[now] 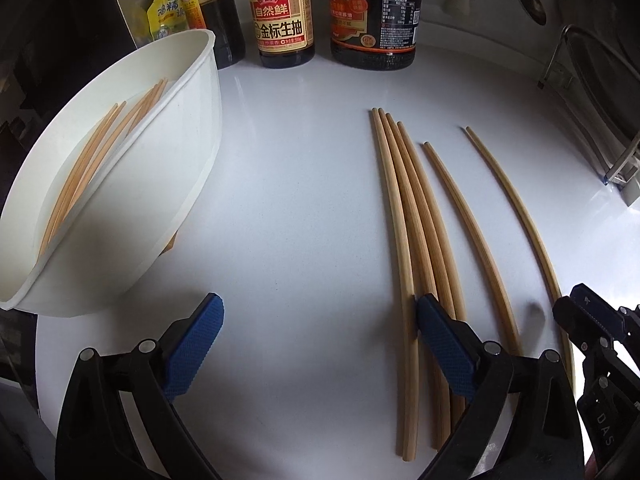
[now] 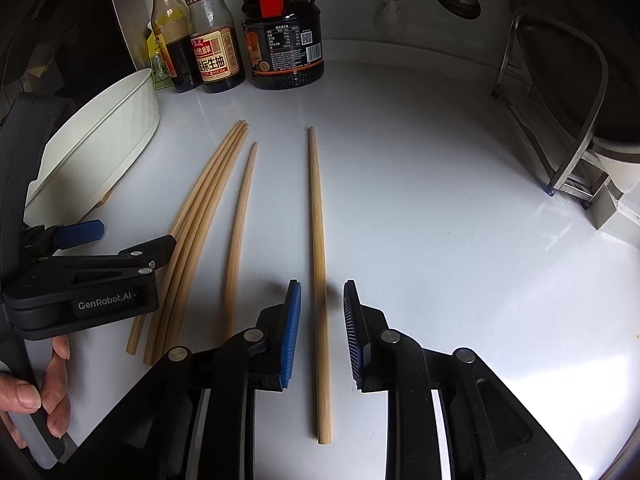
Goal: Organize utensils
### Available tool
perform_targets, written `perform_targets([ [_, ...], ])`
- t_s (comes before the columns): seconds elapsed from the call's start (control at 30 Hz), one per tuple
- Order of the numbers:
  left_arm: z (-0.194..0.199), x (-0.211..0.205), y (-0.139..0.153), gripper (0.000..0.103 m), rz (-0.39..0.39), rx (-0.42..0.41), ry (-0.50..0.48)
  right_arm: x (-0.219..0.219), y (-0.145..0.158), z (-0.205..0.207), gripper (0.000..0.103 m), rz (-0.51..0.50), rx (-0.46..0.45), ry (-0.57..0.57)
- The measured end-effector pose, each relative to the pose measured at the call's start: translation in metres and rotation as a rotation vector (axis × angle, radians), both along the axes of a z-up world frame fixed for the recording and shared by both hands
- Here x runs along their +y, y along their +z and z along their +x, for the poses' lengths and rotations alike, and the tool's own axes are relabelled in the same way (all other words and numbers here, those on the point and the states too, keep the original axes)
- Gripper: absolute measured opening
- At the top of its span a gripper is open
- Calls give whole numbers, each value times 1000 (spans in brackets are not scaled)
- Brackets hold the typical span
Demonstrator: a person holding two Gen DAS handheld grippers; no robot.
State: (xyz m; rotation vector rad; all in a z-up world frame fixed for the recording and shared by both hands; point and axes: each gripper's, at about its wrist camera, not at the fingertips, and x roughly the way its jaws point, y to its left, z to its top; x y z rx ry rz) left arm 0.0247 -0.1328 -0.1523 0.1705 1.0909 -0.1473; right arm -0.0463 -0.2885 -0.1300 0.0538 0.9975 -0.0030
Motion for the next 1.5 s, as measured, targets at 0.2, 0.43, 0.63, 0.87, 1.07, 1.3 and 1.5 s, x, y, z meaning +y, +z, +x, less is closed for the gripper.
perform_targets([
  [0.2,5,-1,0,96,8,-6,11,0,-1,12,21,-19,6,8],
  [0.43,13,-7,-1,98,10,-5,8,3,-5,27,21,-51,3,34],
  [0.63,10,-12,0,88,19,-19,-23,6,-5,31,13,-53,11,57],
  [0.87,4,-24,5,25,-32,-7,-89,9,-5,28,6,-59,12,59],
  [1.07,3,-24,5,7,-51,25,-118,2,-4,23,6,13,16,2],
  [1.3,4,-8,19,7,-116,70,-122,-3,15,20,6,67,-1,-55],
  [1.5,7,6,58,7,-178,37,-149,10,46,24,6,75,-41,-62],
])
